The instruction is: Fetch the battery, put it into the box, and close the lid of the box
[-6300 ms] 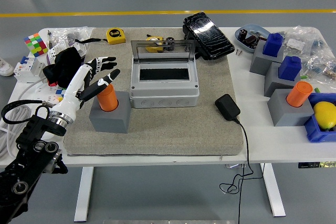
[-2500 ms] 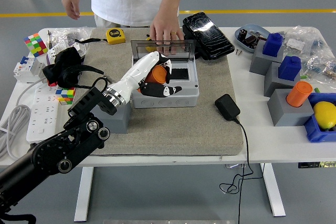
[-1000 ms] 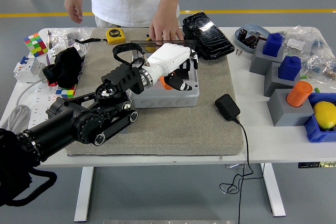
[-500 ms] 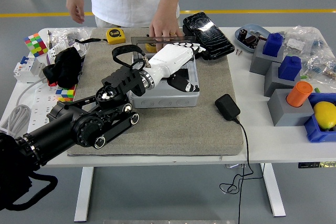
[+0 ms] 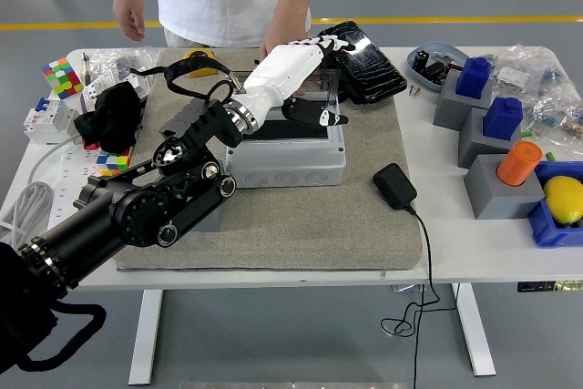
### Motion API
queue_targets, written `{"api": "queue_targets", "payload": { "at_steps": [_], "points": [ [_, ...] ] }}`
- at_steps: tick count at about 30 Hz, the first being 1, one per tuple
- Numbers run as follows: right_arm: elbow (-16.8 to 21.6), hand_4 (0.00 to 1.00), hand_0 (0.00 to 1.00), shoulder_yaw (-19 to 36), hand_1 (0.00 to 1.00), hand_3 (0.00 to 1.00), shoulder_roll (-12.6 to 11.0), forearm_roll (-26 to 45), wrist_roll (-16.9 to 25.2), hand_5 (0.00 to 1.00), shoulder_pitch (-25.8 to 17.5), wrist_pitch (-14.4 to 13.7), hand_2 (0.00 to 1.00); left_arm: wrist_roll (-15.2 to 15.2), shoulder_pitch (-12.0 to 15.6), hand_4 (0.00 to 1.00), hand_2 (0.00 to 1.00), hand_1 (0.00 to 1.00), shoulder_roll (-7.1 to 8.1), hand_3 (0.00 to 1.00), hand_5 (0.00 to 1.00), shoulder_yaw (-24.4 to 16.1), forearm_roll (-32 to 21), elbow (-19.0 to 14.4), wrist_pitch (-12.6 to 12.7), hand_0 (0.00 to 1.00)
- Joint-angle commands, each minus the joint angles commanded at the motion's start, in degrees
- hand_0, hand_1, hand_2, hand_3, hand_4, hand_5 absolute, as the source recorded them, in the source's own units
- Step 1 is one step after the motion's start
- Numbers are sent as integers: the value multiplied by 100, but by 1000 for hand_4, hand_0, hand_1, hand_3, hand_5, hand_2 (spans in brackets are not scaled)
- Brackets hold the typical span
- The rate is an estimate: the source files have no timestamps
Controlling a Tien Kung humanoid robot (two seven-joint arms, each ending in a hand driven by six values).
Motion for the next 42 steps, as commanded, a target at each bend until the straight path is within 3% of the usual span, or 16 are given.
{"api": "queue_targets", "payload": {
  "at_steps": [7,15,27,36,42],
  "points": [
    [-3,926,546,-8,601,546,-3,9,-2,476,-10,-2,591,560,-24,998,912,854,0,848,324,-67,190,90,-381,852],
    [5,926,546,4,602,547,-5,-8,0,476,-2,0,591,1043,20,998,910,843,5,816,342,-65,198,-93,-917,816],
    [9,926,546,-2,602,546,-14,-21,-3,476,-9,1,591,1499,385,998,889,805,333,814,355,-42,-138,-1098,-1218,750],
    [9,926,546,6,601,546,-26,-32,-7,476,-34,3,591,1805,728,998,886,797,746,814,362,140,-539,-1942,-1482,739],
    [12,926,546,57,601,546,-17,-47,-6,476,-48,5,591,1873,843,998,881,792,871,813,369,321,-771,-2237,-1553,733]
  ]
}}
